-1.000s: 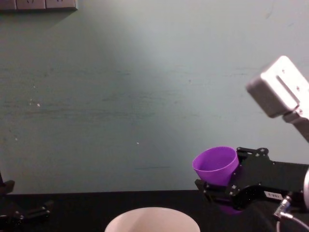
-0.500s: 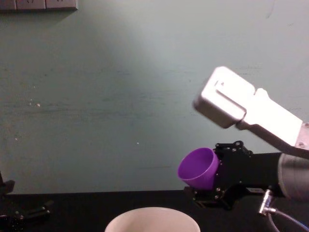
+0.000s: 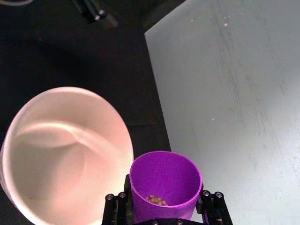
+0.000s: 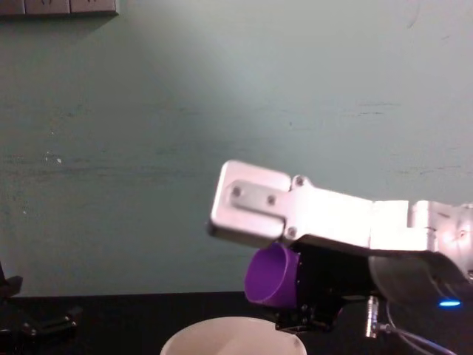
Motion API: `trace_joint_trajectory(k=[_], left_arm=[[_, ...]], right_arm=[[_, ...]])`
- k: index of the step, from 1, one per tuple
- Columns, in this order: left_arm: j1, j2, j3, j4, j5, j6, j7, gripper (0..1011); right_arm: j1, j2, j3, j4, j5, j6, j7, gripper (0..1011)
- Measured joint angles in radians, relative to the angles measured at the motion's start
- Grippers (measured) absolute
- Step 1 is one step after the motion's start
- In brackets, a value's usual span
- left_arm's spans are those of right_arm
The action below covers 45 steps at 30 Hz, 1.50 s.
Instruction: Pick up the cup and pour the mung beans from the cup into the bowl.
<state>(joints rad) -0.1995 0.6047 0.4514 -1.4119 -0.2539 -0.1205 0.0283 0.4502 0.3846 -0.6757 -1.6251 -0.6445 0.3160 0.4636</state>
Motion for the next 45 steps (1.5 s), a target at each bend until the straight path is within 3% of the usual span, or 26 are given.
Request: trace_joint_trajectory(k=[10,19,31,45], left_arm=[[0.000,0.000,0.000,0.000,0.000,0.000,0.000,1000],[0.000,0.000,0.000,0.000,0.000,0.000,0.000,1000],[0.000,0.000,0.000,0.000,0.000,0.000,0.000,1000],[0.000,0.000,0.000,0.000,0.000,0.000,0.000,1000]], right_arm=[[0.036,-0.013,-0.073,0.005,-0.141,0.026,0.028,731],[0.043,-0.017,-0.117,-0.001,-0.248,0.040,0.043,731],[0.056,-0.021,-0.162,0.001,-0.363,0.041,0.069,731],[0.055,-0.028,-0.182,0.006,-0.450,0.030,0.077,731]])
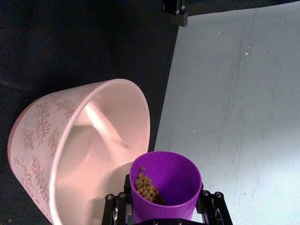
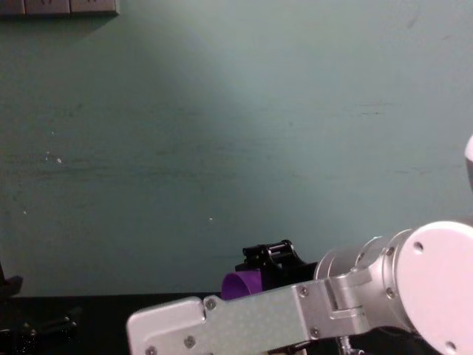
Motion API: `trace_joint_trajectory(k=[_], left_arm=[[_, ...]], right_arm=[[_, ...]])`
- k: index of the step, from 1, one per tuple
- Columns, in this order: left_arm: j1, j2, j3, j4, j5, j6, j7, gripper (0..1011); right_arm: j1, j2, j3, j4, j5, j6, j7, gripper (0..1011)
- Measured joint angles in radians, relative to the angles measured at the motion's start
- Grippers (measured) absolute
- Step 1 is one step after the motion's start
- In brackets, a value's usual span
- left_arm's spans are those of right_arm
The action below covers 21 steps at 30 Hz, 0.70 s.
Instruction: Pick up the cup and pour the mung beans from the cup into the bowl.
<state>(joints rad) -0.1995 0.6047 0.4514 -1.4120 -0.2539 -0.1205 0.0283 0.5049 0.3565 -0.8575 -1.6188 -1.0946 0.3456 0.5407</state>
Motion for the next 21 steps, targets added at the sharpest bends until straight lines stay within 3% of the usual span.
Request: trace_joint_trajectory(k=[21], left_arm=[[0.000,0.000,0.000,0.000,0.000,0.000,0.000,1000]], right_arm=[[-0.017,-0.021,-0.001,0.002,-0.101,-0.014,0.019,730]])
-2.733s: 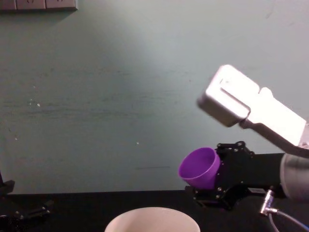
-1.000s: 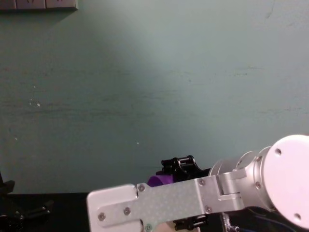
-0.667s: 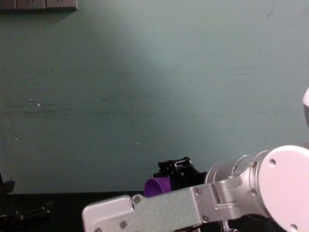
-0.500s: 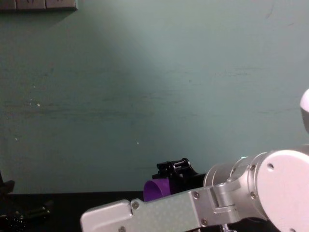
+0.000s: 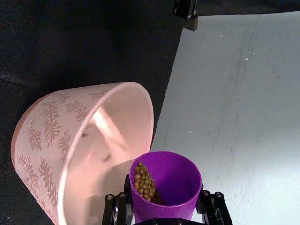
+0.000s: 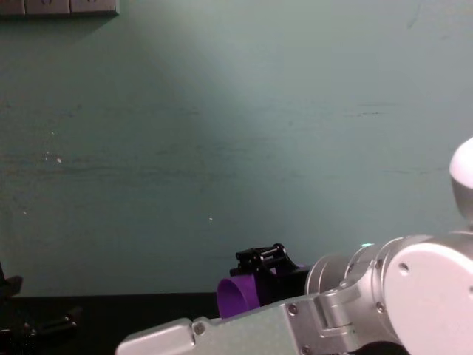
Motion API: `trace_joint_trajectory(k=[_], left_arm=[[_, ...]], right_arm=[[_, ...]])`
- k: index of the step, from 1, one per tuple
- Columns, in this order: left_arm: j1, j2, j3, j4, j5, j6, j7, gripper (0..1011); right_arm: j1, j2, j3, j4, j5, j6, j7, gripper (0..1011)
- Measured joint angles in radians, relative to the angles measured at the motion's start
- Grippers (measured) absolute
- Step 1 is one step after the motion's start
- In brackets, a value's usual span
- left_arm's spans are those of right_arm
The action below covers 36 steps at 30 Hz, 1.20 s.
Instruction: Pick up the cup and pour the mung beans from the cup into the bowl.
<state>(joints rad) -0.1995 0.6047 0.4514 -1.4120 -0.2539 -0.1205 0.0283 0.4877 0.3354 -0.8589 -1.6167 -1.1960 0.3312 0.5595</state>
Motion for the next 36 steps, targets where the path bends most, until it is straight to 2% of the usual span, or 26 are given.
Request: trace_joint_trajectory(k=[14,36], left_arm=[[0.000,0.000,0.000,0.000,0.000,0.000,0.000,1000],[0.000,0.000,0.000,0.000,0.000,0.000,0.000,1000]], right_arm=[[-0.011,-0.015,0.001,0.005,-0.064,-0.008,0.015,731],[-0.022,-0.023,0.014,0.003,-0.100,-0.019,0.025,731]])
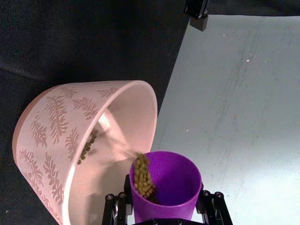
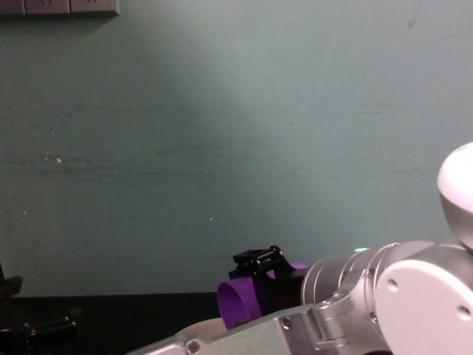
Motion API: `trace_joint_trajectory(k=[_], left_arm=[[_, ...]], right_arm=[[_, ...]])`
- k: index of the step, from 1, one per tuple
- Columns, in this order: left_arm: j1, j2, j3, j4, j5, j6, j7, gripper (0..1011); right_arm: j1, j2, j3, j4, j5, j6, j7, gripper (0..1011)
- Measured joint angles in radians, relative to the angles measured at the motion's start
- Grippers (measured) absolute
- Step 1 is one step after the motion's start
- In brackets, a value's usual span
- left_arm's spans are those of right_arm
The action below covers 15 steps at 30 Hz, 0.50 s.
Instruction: Pick up the cup and pour the mung beans from the cup into the bowl.
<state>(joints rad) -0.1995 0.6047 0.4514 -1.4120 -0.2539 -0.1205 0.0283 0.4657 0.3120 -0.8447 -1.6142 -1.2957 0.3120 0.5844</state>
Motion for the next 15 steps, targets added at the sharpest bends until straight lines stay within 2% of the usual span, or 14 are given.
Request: trace_joint_trajectory(k=[10,15], left_arm=[[0.000,0.000,0.000,0.000,0.000,0.000,0.000,1000],[0.000,0.000,0.000,0.000,0.000,0.000,0.000,1000]], right_arm=[[-0.002,0.000,-0.003,0.000,-0.009,-0.008,-0.002,730],[-0.006,0.004,0.001,-0.001,-0.004,-0.019,-0.022,731]])
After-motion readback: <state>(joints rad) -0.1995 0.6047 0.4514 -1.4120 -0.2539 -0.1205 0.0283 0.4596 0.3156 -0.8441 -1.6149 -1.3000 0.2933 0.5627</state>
